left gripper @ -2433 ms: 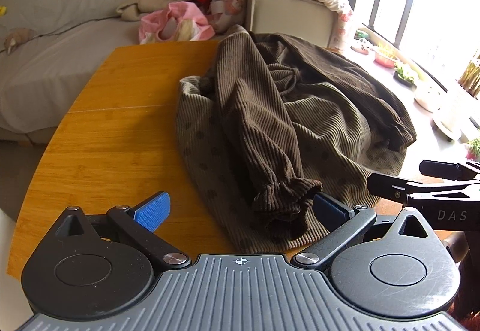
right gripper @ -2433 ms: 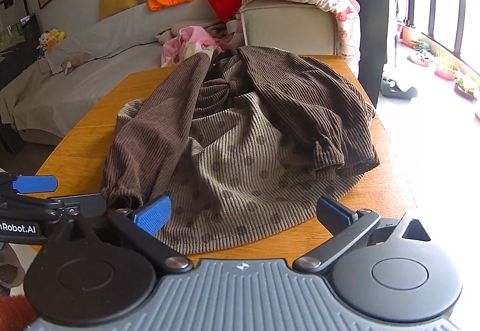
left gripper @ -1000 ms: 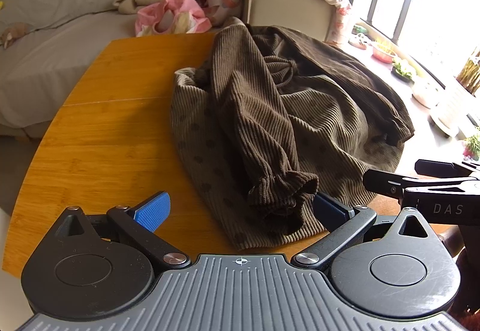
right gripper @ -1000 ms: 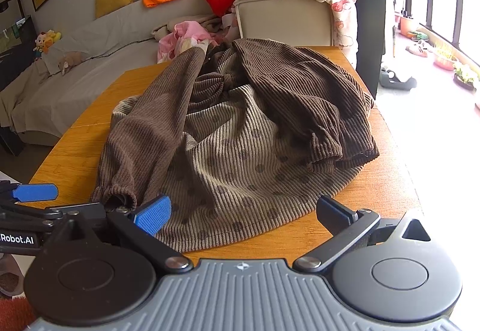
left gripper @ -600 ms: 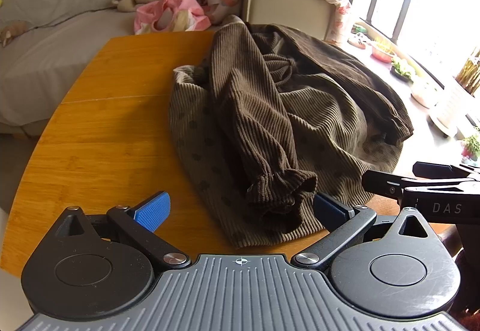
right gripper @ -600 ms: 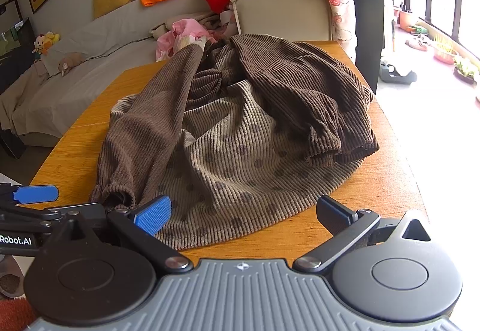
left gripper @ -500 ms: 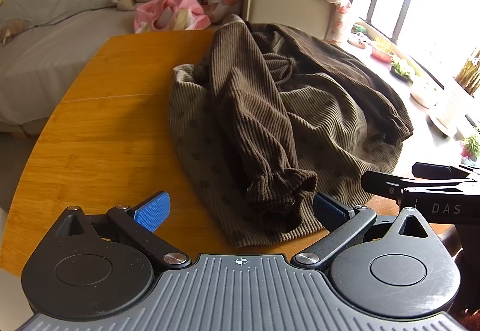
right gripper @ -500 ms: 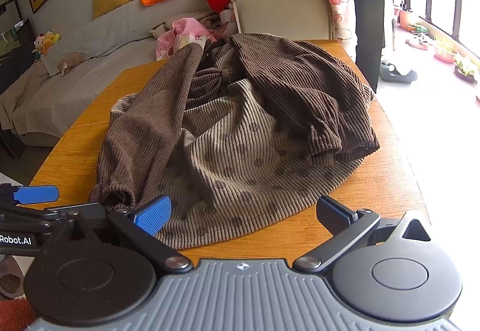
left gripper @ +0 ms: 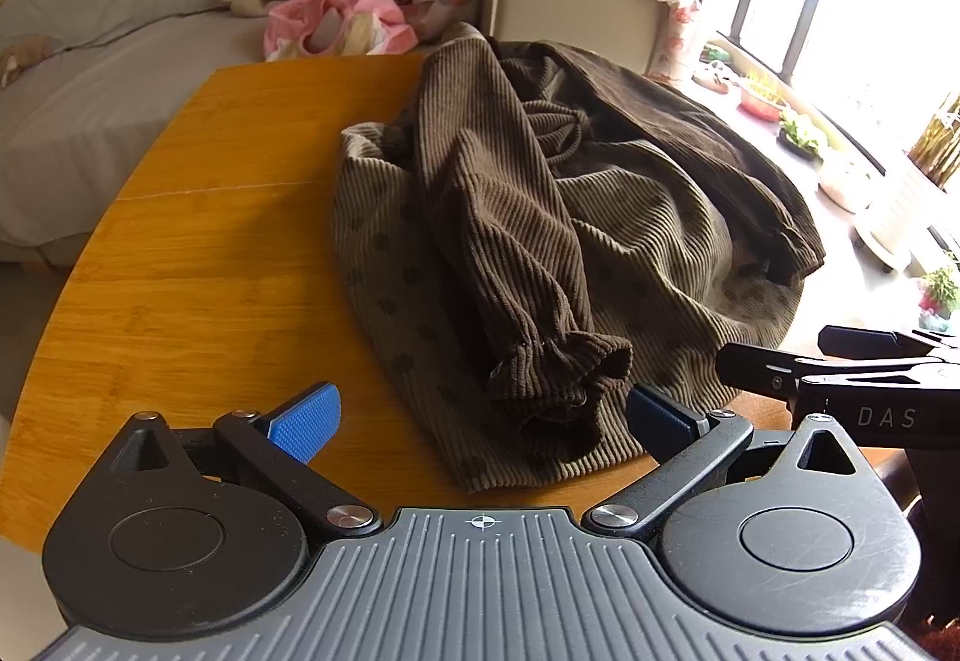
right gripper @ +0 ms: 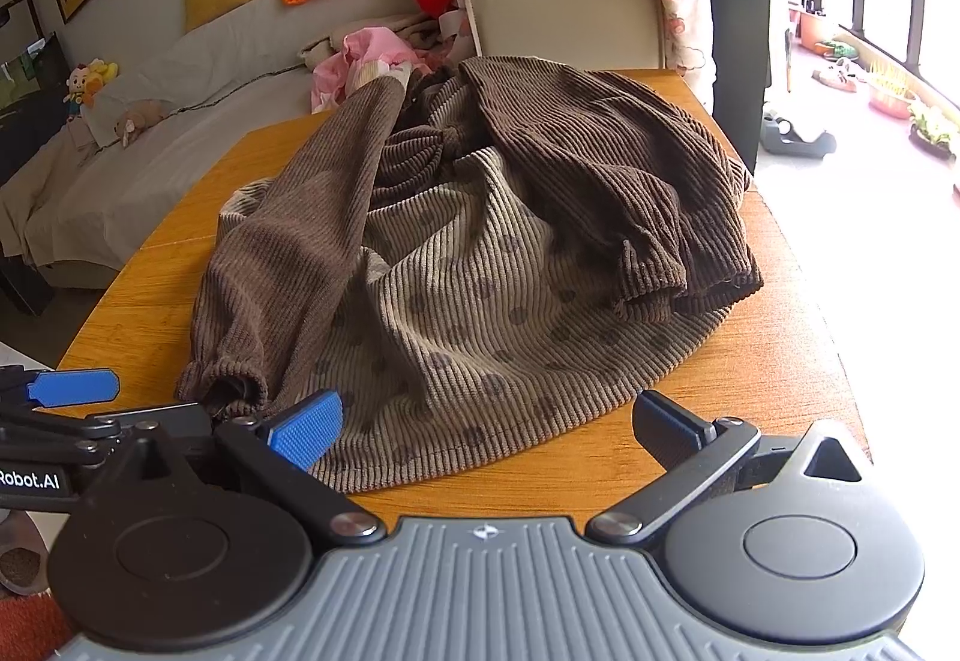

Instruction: Fold clothes

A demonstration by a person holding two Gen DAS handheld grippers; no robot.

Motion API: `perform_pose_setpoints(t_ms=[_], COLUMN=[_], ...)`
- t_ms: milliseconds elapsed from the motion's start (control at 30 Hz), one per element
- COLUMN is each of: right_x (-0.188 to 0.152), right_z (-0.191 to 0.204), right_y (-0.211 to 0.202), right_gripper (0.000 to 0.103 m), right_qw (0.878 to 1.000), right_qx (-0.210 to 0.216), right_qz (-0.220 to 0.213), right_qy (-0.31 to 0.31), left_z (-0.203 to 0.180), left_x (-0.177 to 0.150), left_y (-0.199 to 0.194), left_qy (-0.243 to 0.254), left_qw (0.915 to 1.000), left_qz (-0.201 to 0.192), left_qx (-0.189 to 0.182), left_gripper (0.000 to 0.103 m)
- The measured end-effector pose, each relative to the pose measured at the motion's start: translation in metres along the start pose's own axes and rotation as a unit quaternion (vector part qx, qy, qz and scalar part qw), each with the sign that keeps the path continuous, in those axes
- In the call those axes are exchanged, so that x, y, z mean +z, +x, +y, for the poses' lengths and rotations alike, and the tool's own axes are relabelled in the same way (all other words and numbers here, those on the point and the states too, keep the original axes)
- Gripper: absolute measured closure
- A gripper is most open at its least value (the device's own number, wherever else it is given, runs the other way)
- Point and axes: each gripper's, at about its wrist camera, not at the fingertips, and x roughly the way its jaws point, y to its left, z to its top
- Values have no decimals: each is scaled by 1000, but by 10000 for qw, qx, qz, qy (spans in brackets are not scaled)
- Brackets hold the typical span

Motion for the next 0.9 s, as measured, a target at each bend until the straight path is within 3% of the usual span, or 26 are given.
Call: perform_pose_setpoints(t_ms=[300,500,600,733,900], right_x=[16,66,96,125,132], right_z=[-12,-49,-74,-100,-106], right_y=[4,12,33,82,121], right_gripper=[0,0,0,0,0], right_qw=[9999,9967,9930,9864,9837], right_qx=[-62,-105,66,756,975], right_qz=[-133,-730,-898,-632,-438], right_qy=[-74,345,768,1314,1448], left_z=[3,-1,-2,-6,-7], left_x=[26,70,91,109,109], left_y=[17,33,55,99,141], left_qy=[18,-85,-115,-180,-257], left_qw=[9994,9911,9858,9786,9718], left_qz=[-57,-403,-463,-109,497], left_qx=[-344,-1267,-1607,-2047,-2290], left_gripper=[0,0,0,0,0])
